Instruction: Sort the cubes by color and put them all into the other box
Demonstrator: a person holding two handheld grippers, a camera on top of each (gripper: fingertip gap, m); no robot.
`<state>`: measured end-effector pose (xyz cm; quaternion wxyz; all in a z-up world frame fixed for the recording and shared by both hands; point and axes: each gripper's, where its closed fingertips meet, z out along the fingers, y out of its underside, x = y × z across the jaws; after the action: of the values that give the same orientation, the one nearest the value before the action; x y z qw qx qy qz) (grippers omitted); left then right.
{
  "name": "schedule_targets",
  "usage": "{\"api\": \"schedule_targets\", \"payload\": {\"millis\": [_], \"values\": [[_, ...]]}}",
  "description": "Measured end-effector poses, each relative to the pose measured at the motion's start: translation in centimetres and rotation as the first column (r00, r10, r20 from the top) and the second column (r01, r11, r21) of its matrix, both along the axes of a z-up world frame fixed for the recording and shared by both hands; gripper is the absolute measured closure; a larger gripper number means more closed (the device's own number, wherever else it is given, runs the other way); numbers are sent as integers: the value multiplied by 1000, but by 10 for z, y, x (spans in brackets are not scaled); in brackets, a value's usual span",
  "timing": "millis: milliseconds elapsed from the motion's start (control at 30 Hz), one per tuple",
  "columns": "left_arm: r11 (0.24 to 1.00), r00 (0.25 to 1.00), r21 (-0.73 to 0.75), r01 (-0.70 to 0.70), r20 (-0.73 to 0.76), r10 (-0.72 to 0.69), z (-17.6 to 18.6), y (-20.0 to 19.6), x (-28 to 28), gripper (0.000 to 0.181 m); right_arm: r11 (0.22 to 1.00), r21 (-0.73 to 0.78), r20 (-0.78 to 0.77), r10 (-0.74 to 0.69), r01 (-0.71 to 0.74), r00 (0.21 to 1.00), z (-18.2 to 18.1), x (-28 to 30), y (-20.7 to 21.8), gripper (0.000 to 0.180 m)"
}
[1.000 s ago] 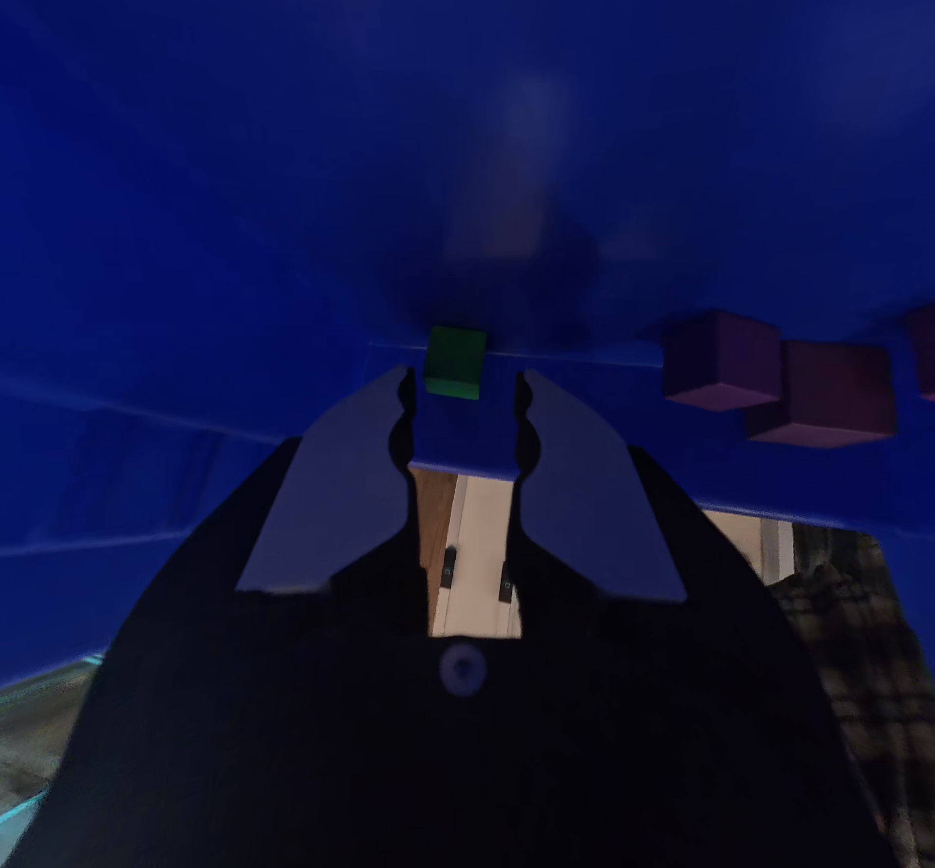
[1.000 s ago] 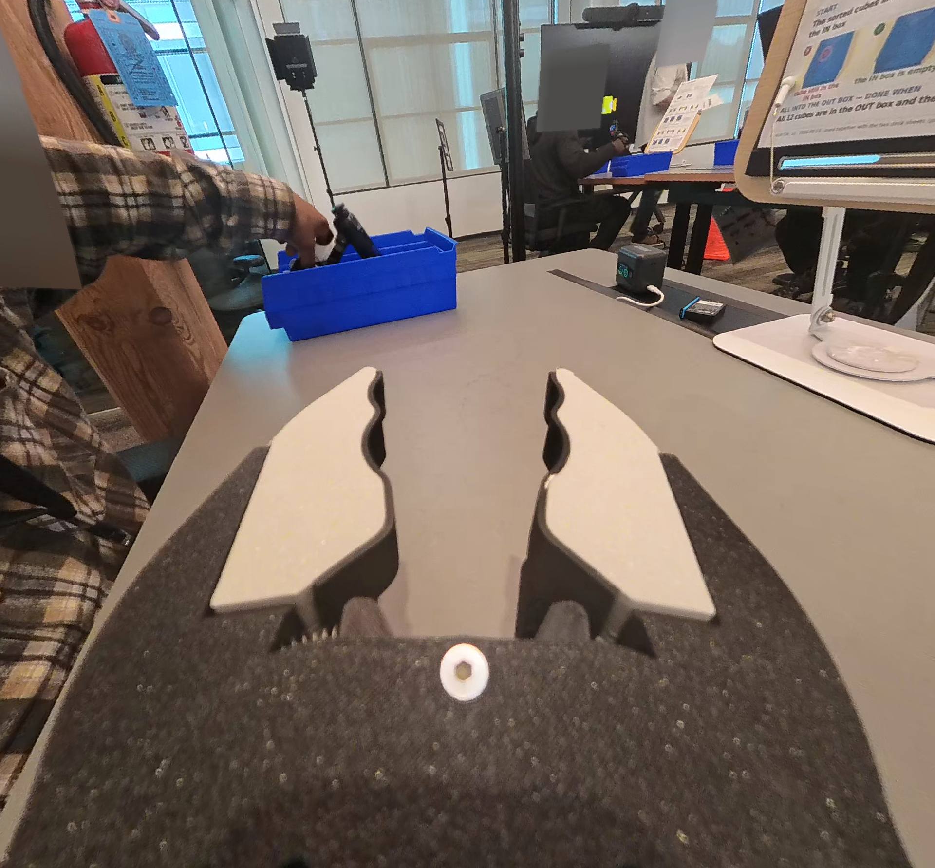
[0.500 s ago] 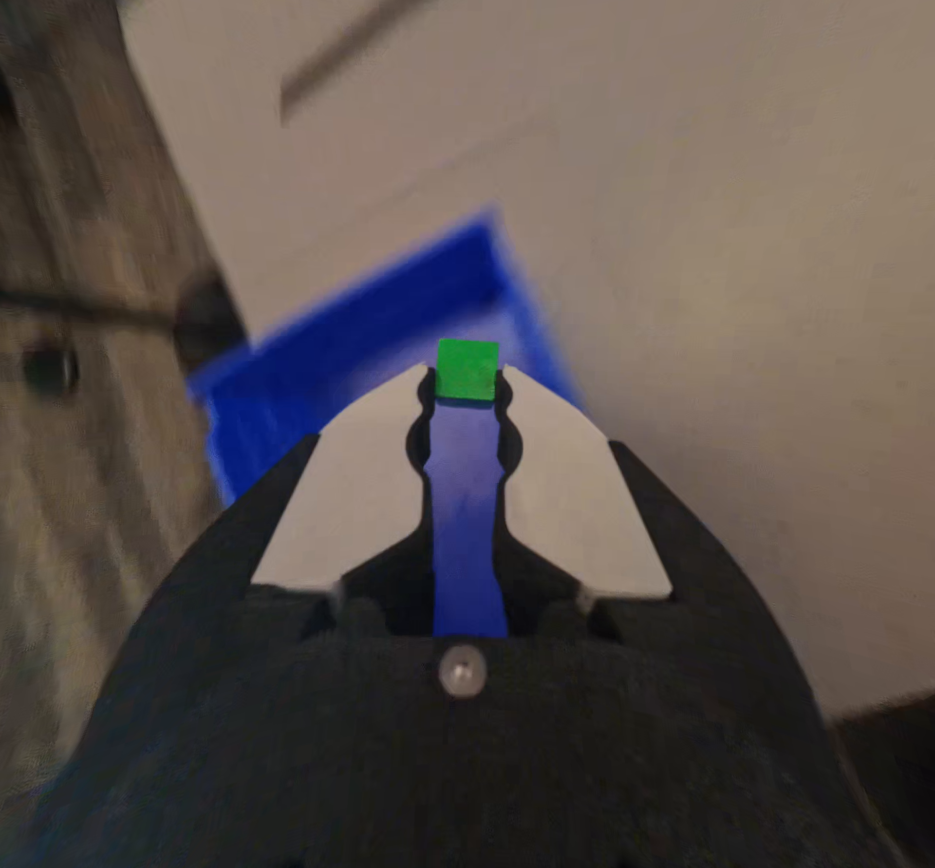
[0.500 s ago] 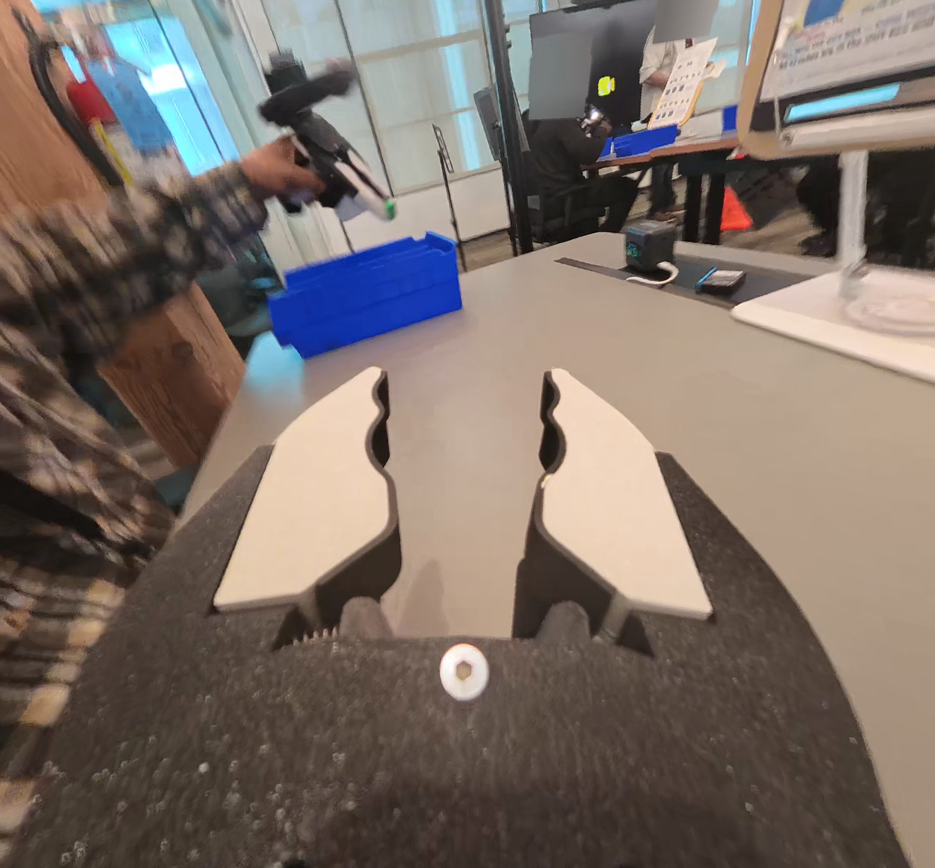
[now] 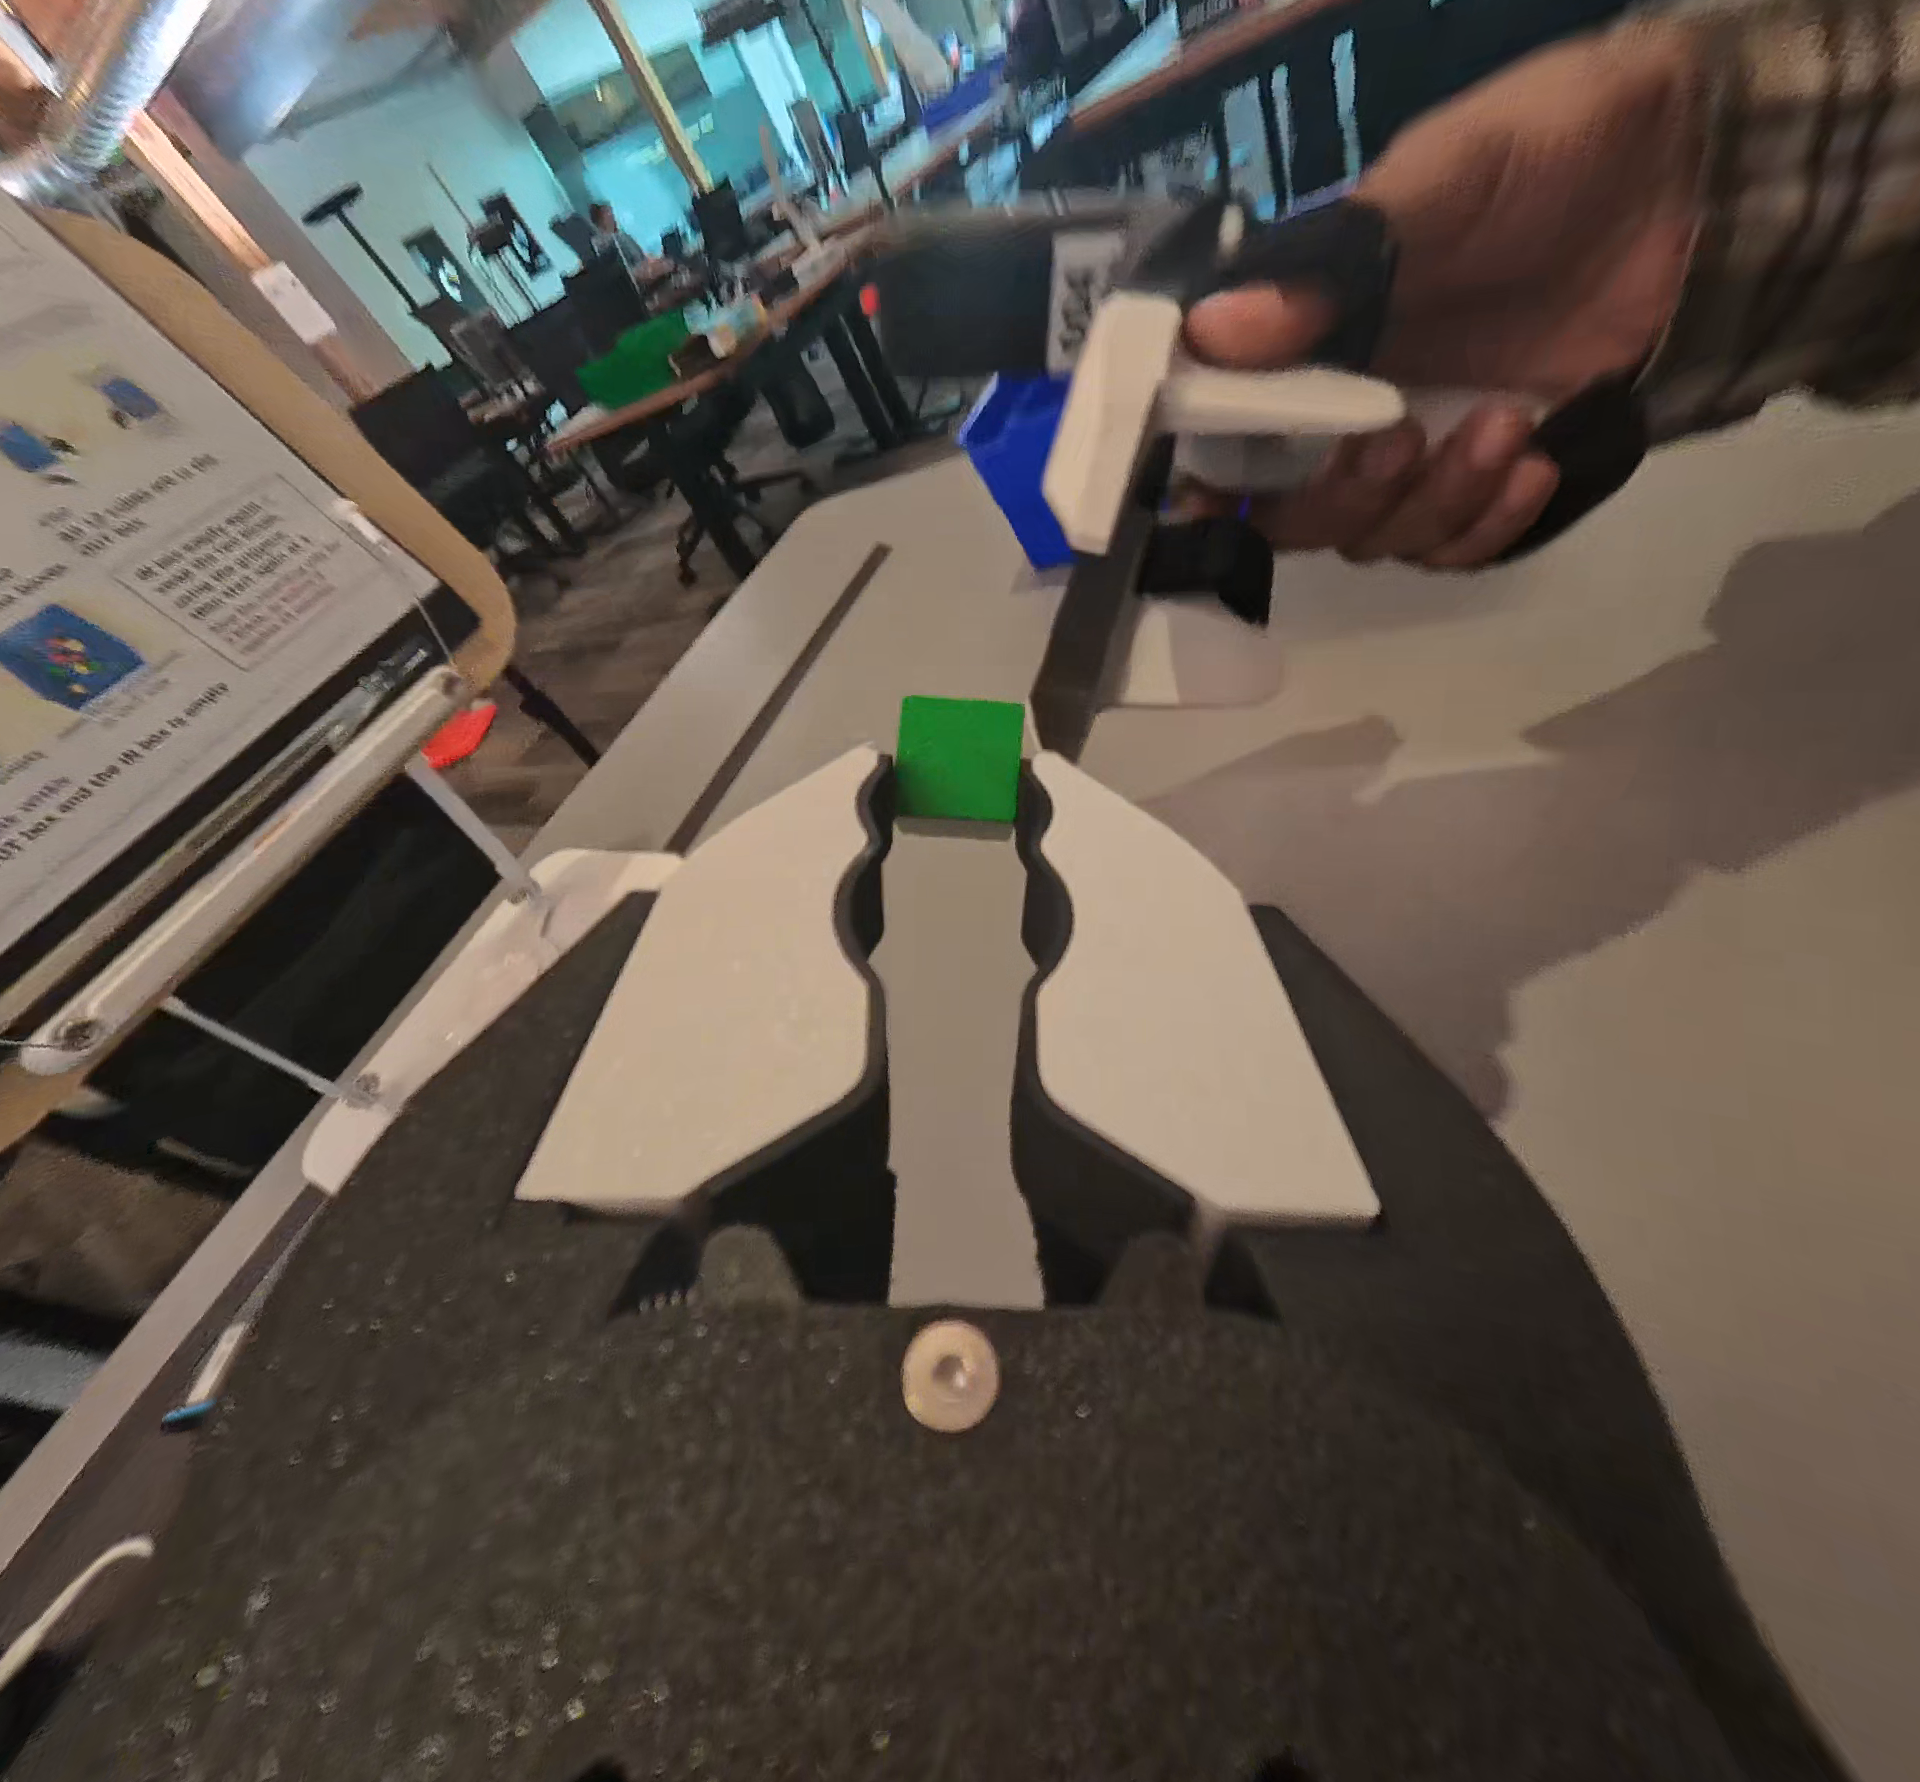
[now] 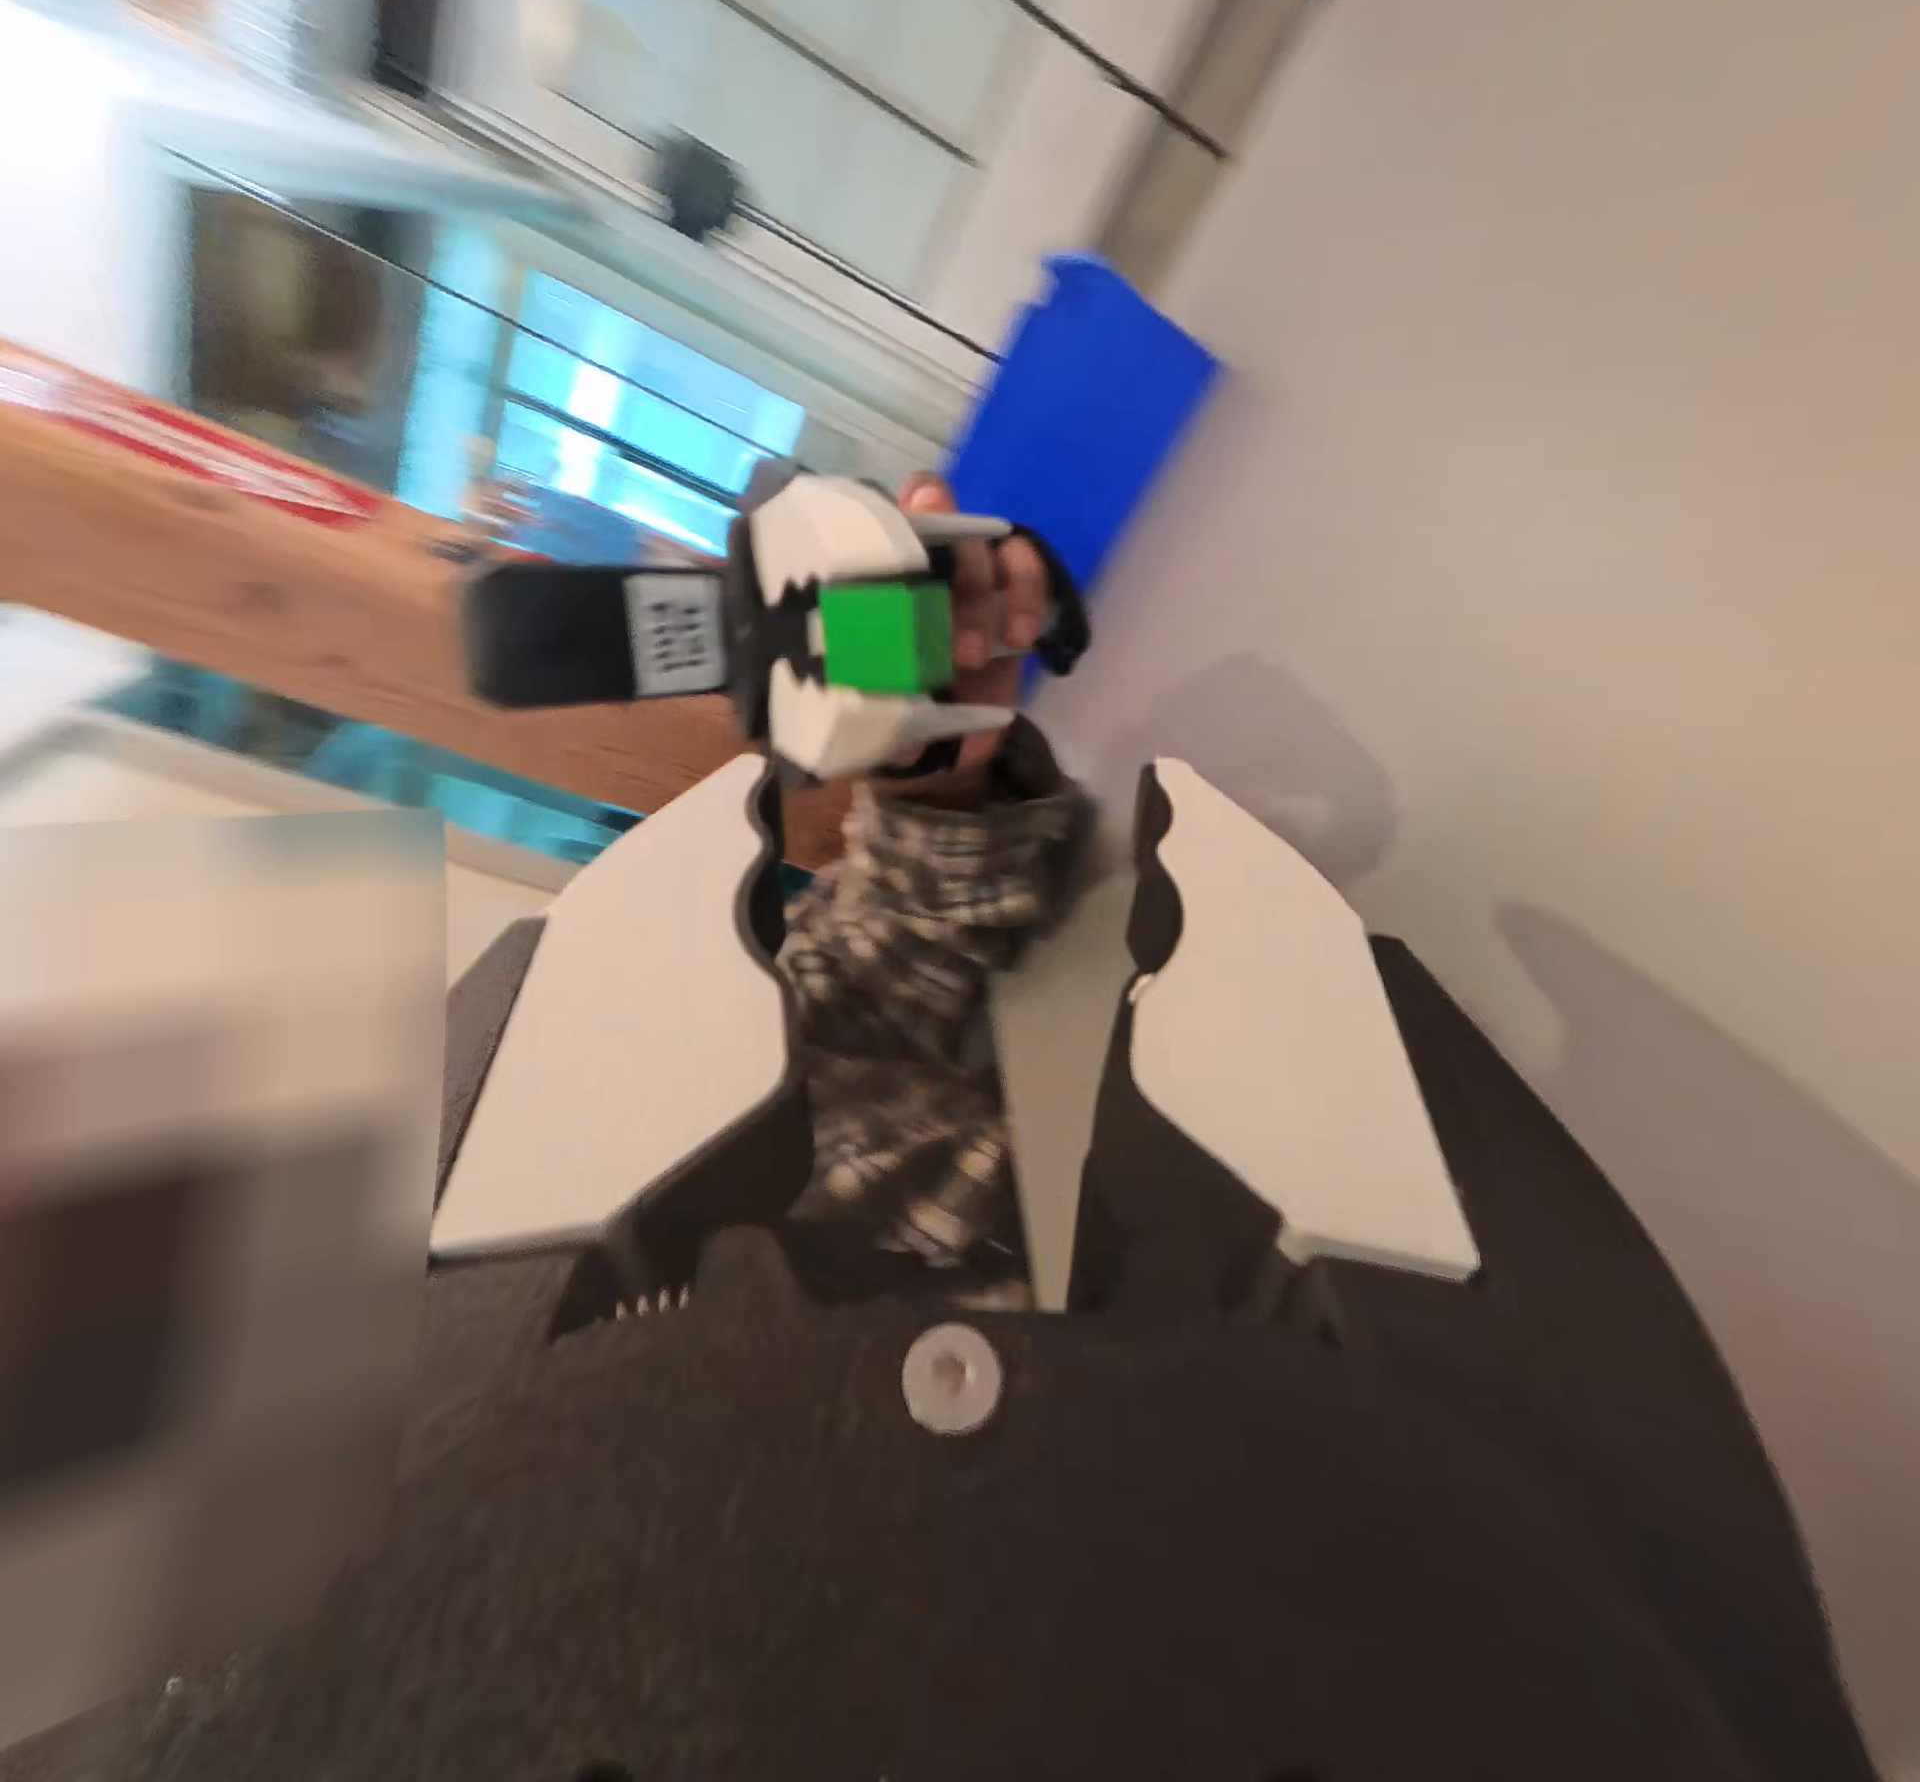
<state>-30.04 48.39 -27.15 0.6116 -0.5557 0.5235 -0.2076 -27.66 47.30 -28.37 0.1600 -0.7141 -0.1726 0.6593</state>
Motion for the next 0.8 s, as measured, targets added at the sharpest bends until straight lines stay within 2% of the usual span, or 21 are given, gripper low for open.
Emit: {"api": "schedule_targets", "payload": {"millis": [133,300,333,367,400,500,600,700,767,800], "values": [[999,993,12,-51,-109,52,-23,2,16,159,999,48,151,-21,14,988,-11,0,6,119],[994,980,47,-96,-171,103,-31,3,19,159,999,41,192,13,-21,981,-20,-16,3,122],[993,979,53,-103,-173,110,-32,3,20,159,999,33,185,29,-36,982,-20,-20,2,127],[993,978,61,-101,-175,110,-33,2,21,159,998,33,163,46,-52,986,-18,-22,0,151],[992,978,70,-104,-172,114,-32,1,21,159,998,44,161,40,-47,986,-19,-23,1,156],[994,987,52,-99,-123,105,-30,-4,22,159,995,88,199,38,-56,979,-20,-20,0,157],[998,998,18,-62,-23,63,-22,-12,23,127,985,168,240,-14,-27,971,-12,8,5,157],[999,996,-44,-29,83,33,-17,-16,22,94,964,259,345,-142,51,928,0,79,21,157],[997,991,-77,7,132,4,-19,-20,24,82,935,336,478,-273,114,835,2,151,37,157],[996,989,-83,17,147,-5,-20,-22,25,81,920,366,561,-336,137,757,0,193,43,157]]}}
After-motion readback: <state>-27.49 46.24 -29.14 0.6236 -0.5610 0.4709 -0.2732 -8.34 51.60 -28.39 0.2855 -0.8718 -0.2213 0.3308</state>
